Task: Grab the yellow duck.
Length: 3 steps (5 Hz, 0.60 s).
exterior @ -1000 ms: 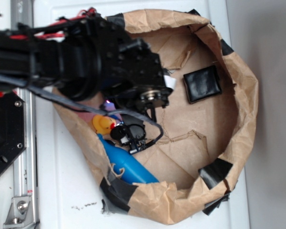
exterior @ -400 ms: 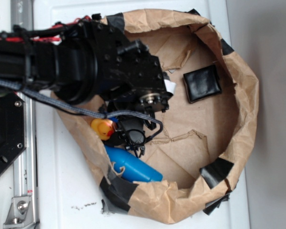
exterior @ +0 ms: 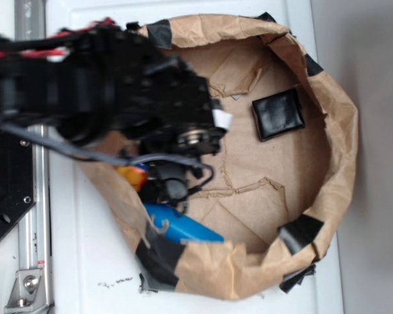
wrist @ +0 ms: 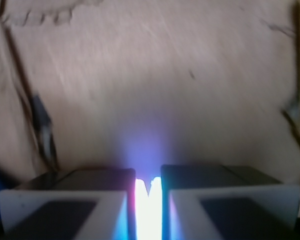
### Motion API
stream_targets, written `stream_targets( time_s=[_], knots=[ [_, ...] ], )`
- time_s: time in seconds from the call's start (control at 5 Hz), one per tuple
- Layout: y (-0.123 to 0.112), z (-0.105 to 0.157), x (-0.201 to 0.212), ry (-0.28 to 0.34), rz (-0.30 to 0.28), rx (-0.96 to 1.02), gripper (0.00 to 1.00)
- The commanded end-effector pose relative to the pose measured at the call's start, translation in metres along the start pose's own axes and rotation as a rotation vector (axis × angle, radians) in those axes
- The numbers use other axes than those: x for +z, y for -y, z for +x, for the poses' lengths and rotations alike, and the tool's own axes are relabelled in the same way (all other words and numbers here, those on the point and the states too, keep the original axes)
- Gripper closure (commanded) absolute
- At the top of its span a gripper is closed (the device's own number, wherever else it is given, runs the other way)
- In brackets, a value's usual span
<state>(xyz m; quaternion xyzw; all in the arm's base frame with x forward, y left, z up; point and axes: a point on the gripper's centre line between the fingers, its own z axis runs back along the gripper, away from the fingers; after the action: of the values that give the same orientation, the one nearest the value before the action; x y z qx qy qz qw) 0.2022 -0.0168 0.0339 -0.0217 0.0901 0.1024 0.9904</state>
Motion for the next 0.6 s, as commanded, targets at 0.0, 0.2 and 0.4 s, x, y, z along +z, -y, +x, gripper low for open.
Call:
stream_targets(
  time_s=[0.0,0.2,0.4],
  knots=[
    [-0.018,-0.014,0.02,0.027,-0.09,0.171,0.0],
    [-0.012,-0.015,0.009,0.031,-0.062,0.205,0.0],
    [-0.009,-0.01,0.003,0.022,-0.051,0.206,0.0]
  ],
)
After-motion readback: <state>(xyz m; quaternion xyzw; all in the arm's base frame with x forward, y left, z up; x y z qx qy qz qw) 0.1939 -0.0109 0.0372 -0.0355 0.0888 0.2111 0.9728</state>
